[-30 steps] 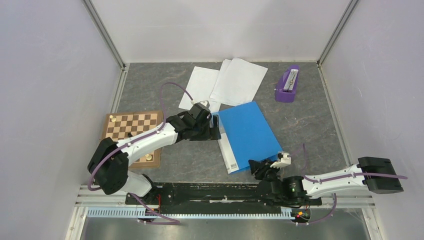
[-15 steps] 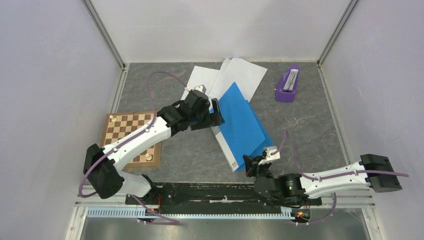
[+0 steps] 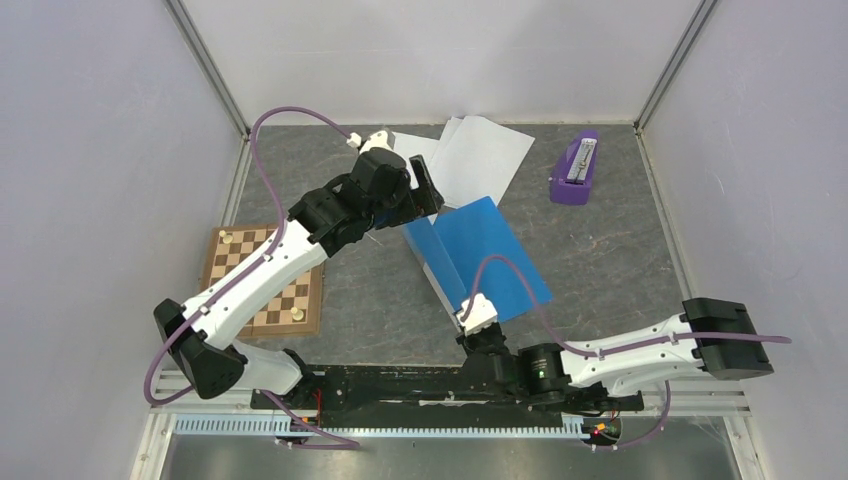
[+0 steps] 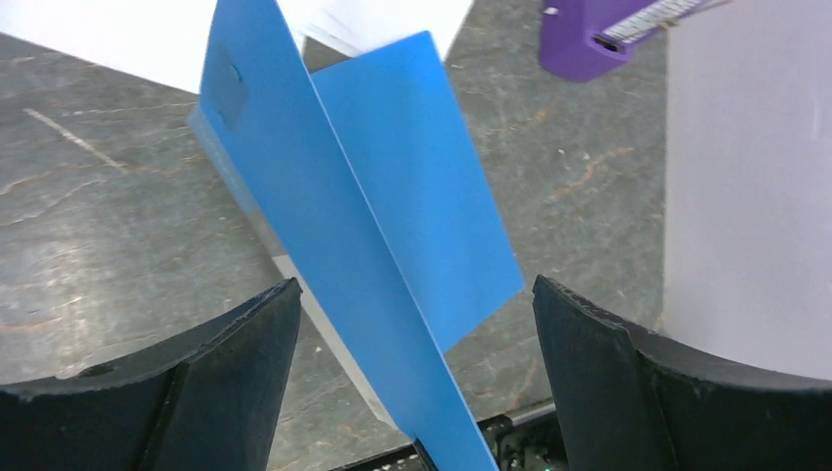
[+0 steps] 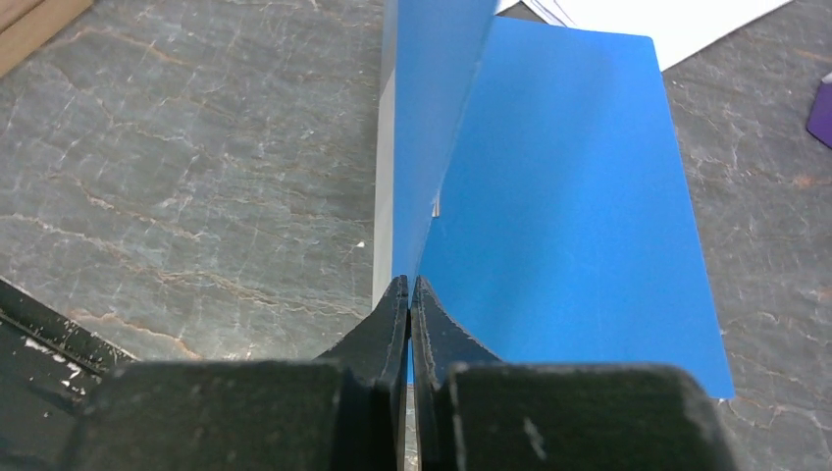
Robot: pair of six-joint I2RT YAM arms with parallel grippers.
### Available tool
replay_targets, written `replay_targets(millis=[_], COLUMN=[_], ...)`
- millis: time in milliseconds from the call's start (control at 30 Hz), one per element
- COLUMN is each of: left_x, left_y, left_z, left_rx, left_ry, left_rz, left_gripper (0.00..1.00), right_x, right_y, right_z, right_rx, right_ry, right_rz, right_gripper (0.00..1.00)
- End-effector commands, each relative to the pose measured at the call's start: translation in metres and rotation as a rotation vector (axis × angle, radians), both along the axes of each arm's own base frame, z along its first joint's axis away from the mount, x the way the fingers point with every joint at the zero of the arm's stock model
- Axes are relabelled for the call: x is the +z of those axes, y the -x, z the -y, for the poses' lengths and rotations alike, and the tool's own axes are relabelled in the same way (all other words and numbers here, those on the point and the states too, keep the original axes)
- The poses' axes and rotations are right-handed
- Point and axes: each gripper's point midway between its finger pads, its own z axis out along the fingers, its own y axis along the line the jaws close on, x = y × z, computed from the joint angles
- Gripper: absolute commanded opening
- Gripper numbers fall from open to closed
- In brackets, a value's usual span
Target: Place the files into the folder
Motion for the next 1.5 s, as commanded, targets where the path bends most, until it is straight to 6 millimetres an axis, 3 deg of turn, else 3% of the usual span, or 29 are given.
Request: replay_targets(millis=[0,100,200,533,733,867,967,1067,1233,1400,1467], left_x=[-0.011,-0.017,-0.026,-0.067,-0.075,-0.079,-0.087,-0.094,-0.099,-0.101,-0.103], left_y=[-0.009,-0.013,-0.013,0.007,0.024,0.037,0.045,0.053,0.064,0.072,0.073], left_z=[-0.028,-0.035,-0.038,-0.094,-0.118,-0.129,-0.133,-0.138,-0.149,-0.158,-0.161], left_rx=[0.107,0.124,0.128,0.217,0.212,0.165,0.138,0.129,0.129,0.132,0.131], left_ry=[-0.125,-0.173,-0.205,-0.369,-0.407,-0.441,-0.446,-0.450,-0.465,-0.479,-0.488], left_rz=[0.020,0.033,0.028,0.019,0.016,0.008,-0.013,-0.033,-0.056,-0.066,-0.071], left_gripper=[0.92,0.89,0.78,0.51,0.50,0.61,0.61,0.60,0.60,0.63,0.63], right_x=[0.015,0.013,0.012,0.025,0.052,0.085,0.085,0.065,0.018,-0.030,-0.039], right_y=[0.006,0.008,0.011,0.030,0.057,0.069,0.048,0.014,-0.042,-0.073,-0.082], right_z=[-0.021,-0.026,-0.035,-0.058,-0.076,-0.083,-0.083,-0.082,-0.078,-0.076,-0.076], right_rx=[0.059,0.077,0.103,0.259,0.437,0.514,0.461,0.386,0.259,0.170,0.151], right_ry=[0.062,0.126,0.158,0.135,0.051,-0.002,0.016,0.062,0.135,0.199,0.213], right_rz=[0.018,0.023,0.017,-0.046,-0.128,-0.166,-0.210,-0.259,-0.358,-0.427,-0.432], right_gripper=[0.00,0.00,0.04,0.59,0.83,0.91,0.90,0.87,0.78,0.70,0.68])
